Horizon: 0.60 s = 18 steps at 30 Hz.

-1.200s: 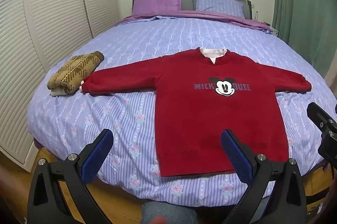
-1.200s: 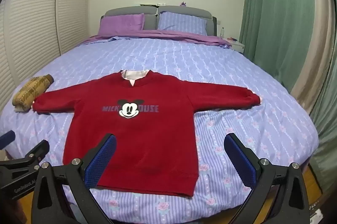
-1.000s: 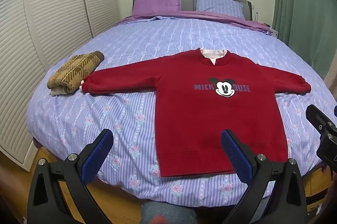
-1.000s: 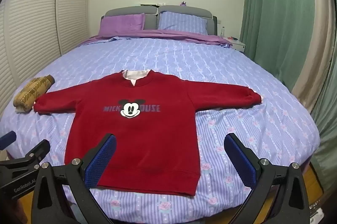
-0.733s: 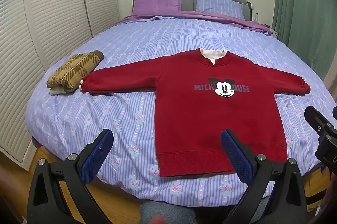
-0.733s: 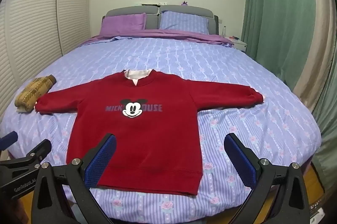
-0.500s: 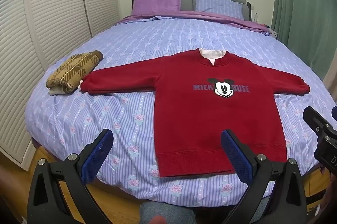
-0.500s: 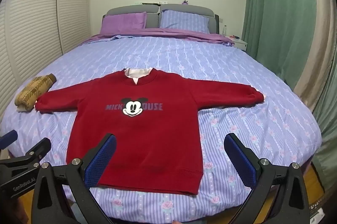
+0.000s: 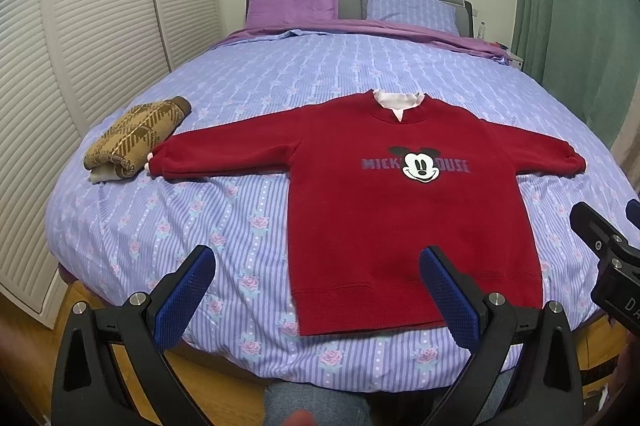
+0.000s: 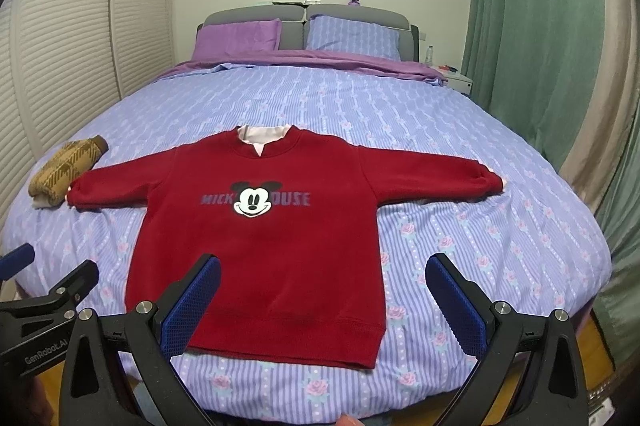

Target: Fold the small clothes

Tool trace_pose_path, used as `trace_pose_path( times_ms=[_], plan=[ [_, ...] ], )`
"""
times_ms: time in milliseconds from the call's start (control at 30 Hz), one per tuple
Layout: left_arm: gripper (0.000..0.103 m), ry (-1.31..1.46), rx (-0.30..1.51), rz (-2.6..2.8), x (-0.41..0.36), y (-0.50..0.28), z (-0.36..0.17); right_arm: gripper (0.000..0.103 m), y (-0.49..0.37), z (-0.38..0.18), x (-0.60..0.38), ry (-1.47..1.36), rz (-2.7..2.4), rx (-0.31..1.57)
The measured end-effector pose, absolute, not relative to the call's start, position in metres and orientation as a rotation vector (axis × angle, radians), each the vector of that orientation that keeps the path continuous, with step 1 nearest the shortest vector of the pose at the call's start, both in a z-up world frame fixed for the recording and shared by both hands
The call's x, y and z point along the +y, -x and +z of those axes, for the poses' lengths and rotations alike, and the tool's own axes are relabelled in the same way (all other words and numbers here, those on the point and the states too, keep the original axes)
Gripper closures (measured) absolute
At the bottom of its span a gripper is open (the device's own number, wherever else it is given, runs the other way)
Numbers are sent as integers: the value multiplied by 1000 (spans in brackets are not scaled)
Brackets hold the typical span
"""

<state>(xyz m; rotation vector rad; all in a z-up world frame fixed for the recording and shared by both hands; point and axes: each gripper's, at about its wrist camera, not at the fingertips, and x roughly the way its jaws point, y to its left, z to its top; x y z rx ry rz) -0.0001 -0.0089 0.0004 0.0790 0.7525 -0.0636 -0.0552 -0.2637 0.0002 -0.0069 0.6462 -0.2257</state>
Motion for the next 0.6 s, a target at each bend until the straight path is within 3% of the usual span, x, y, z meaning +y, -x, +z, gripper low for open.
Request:
trace_pose_path(
  times_ms=[600],
  plan=[
    [0, -80, 754, -72, -9, 0, 2, 0, 54, 2, -267, -8, -220, 660]
  ],
)
